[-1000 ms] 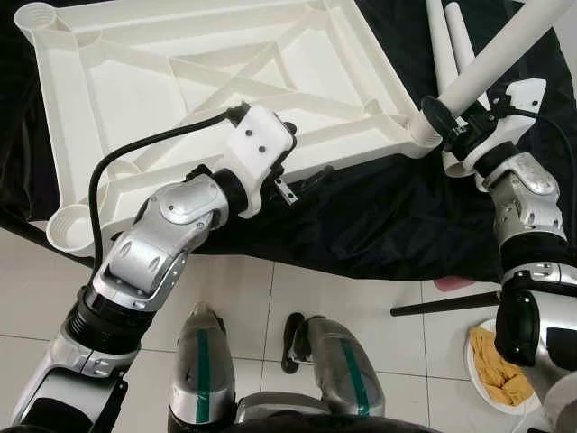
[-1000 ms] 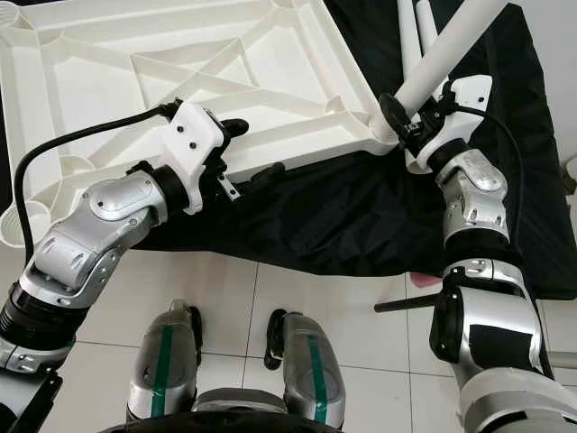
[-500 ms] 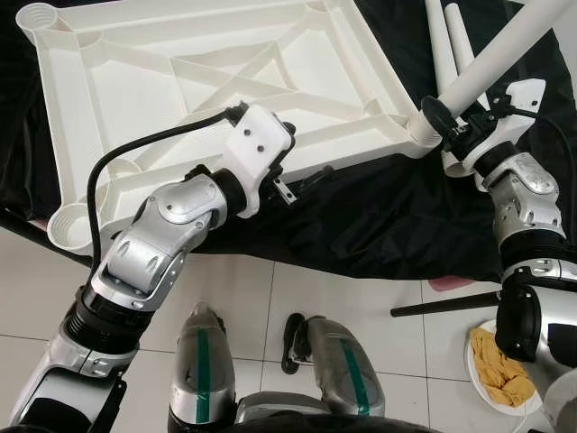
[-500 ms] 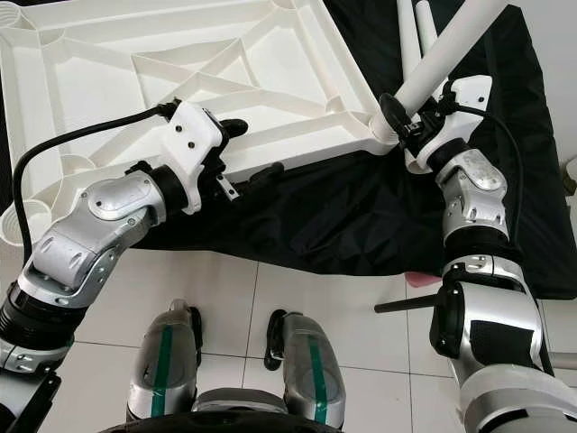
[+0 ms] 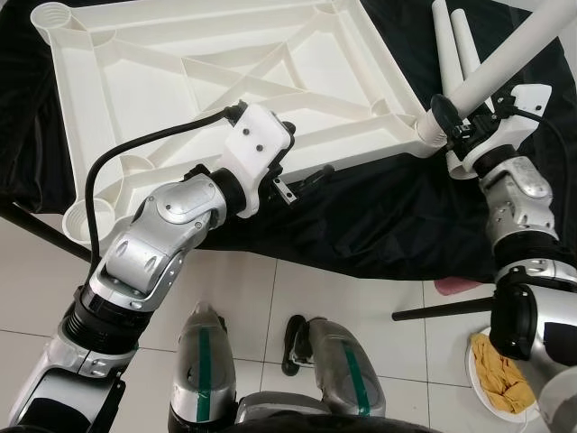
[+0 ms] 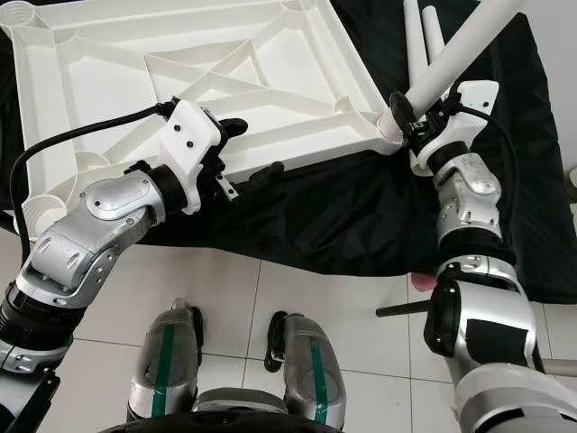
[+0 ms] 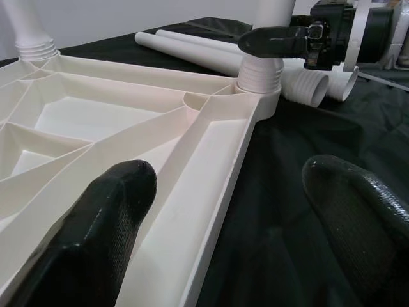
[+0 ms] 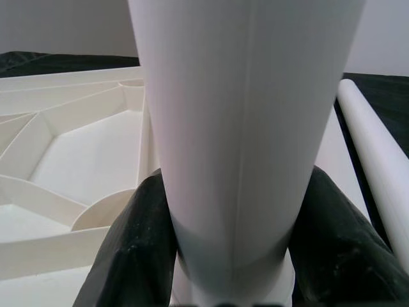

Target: Building children table

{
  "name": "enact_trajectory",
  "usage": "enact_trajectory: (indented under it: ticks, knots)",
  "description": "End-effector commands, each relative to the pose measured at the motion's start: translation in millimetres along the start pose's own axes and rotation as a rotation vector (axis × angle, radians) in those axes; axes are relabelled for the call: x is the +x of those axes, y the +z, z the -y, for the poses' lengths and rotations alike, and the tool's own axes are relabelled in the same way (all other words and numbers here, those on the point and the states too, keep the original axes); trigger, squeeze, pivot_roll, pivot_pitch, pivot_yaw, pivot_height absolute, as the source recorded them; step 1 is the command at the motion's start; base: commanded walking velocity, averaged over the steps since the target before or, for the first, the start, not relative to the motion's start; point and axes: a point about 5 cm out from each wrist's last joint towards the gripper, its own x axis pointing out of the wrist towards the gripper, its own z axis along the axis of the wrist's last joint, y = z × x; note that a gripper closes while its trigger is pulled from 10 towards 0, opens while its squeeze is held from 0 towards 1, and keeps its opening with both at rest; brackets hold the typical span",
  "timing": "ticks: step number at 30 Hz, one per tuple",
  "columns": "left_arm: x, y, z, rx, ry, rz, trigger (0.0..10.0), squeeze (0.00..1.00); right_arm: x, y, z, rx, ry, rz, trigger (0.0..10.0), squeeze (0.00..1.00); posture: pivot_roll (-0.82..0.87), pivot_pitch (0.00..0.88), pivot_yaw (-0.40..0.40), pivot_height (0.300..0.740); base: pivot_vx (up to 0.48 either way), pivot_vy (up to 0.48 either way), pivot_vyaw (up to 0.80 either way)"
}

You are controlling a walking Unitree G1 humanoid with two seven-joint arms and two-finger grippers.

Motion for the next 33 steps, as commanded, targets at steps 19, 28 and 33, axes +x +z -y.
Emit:
enact_trajectory:
  ticks: [19,28,33]
  knots:
    - [0.2,3,4.9,0.006,-0.069,0.005,10.0,0.0,-2.2,-17,-14.7,0.083,-0.14,-0.017,10.0,0.0,0.14,0.104,-0.072,0.74,0.0,0.0,0.0]
    - [0.2,3,5.2,0.003,-0.067,0.006,10.0,0.0,2.3,-13,-16.2,0.079,-0.157,-0.02,10.0,0.0,0.15,0.107,-0.077,0.74,0.0,0.0,0.0]
    - [-0.1,3,5.8,0.001,-0.064,0.007,10.0,0.0,4.0,-14,-16.2,0.083,-0.189,-0.042,10.0,0.0,0.15,0.107,-0.079,0.74,0.0,0.0,0.0]
